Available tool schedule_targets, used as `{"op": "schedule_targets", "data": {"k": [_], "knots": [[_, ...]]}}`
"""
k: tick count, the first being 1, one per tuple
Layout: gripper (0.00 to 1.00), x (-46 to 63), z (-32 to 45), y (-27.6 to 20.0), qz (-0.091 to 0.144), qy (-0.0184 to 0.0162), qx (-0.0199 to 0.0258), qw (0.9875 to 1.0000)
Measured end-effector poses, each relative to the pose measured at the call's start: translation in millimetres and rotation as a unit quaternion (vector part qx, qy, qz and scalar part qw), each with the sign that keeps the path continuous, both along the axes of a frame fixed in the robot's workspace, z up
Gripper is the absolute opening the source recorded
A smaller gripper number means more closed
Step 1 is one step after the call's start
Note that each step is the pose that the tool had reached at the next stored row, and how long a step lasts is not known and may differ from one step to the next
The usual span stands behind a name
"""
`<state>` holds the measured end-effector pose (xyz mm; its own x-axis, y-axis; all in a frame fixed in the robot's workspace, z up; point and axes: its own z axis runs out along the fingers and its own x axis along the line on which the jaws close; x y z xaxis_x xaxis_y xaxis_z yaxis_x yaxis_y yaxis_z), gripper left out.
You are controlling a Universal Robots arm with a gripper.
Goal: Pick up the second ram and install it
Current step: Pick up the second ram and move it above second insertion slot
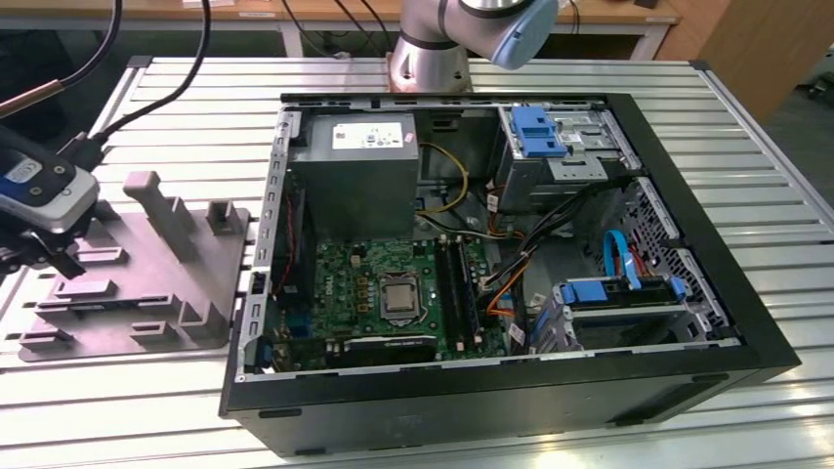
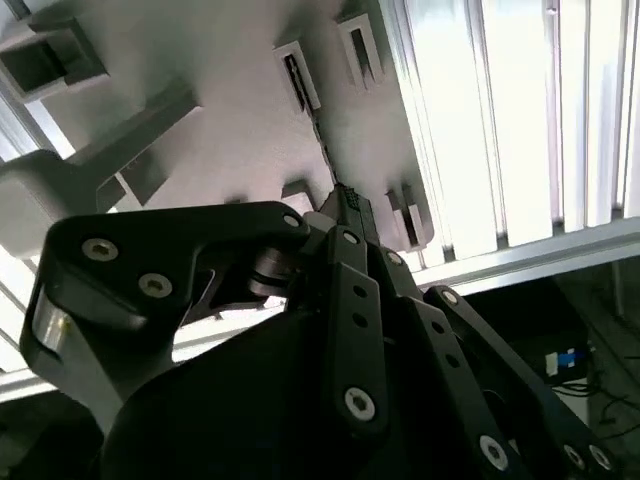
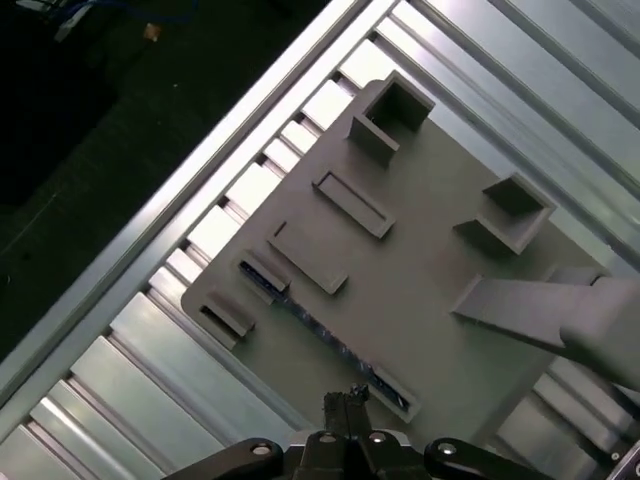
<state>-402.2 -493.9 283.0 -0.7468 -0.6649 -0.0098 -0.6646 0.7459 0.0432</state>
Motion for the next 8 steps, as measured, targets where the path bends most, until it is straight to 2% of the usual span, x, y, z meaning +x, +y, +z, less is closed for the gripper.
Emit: {"op": "schedule_targets", "data": {"k": [4, 8], "knots": [[0.10, 0.0, -0.8, 0.0, 0.036, 0.0000, 0.0000, 0.9994], [0.10, 0.0, -1.6, 0.0, 0.073, 0.0000, 0.0000, 0.9974]]}}
